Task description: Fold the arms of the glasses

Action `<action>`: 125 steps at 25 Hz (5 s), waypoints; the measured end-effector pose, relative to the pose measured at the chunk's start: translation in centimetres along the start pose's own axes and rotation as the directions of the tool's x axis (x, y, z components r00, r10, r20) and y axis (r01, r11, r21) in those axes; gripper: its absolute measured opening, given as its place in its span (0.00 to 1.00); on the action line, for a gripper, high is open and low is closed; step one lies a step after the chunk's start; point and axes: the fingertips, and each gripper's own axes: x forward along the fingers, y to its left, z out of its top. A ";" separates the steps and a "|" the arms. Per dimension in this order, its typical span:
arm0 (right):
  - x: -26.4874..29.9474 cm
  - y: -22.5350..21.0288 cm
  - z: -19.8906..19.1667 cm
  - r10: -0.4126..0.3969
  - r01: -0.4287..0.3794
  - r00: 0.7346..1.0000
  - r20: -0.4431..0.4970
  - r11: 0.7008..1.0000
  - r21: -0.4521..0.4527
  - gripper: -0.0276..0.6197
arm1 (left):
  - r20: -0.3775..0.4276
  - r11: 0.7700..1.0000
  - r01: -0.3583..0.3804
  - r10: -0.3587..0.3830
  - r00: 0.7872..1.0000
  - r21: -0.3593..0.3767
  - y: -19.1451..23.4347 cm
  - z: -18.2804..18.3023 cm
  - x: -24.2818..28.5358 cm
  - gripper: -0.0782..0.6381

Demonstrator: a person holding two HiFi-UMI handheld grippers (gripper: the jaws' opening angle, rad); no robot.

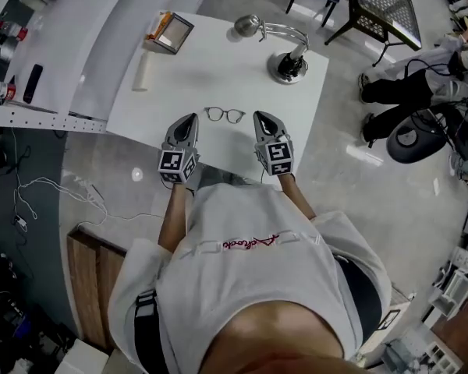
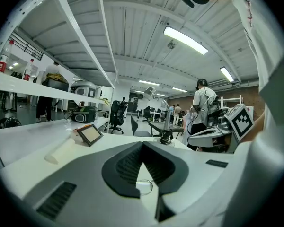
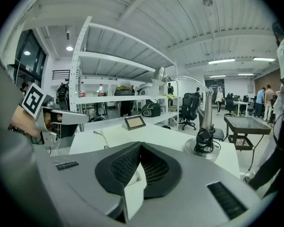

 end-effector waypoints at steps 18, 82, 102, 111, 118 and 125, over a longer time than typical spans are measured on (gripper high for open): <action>0.7 1.0 -7.1 -0.044 0.069 0.984 -0.173 0.987 0.143 0.07 | -0.194 0.992 0.114 -0.121 0.974 -0.044 2.9 -7.2 1.6 0.14; 5.1 2.9 -9.7 0.336 -0.554 0.821 -0.462 0.665 -0.501 0.12 | -0.769 0.377 0.817 -0.314 0.557 0.437 -3.0 -14.9 9.2 0.18; 7.1 4.7 -10.7 0.345 -0.666 0.719 -0.603 0.591 -0.455 0.12 | -0.747 0.439 0.807 -0.358 0.560 0.395 -2.6 -15.0 9.2 0.20; 7.8 5.1 -10.8 0.328 -0.687 0.690 -0.646 0.578 -0.441 0.12 | -0.683 0.525 0.744 -0.361 0.634 0.413 -1.2 -13.1 7.6 0.21; 8.3 5.5 -11.6 0.313 -0.703 0.670 -0.673 0.558 -0.440 0.12 | -0.600 0.685 0.605 -0.300 0.742 0.406 2.3 -11.3 5.3 0.21; 8.6 5.7 -12.1 0.280 -0.706 0.665 -0.692 0.537 -0.461 0.12 | -0.534 0.765 0.515 -0.270 0.802 0.387 3.0 -10.0 4.7 0.21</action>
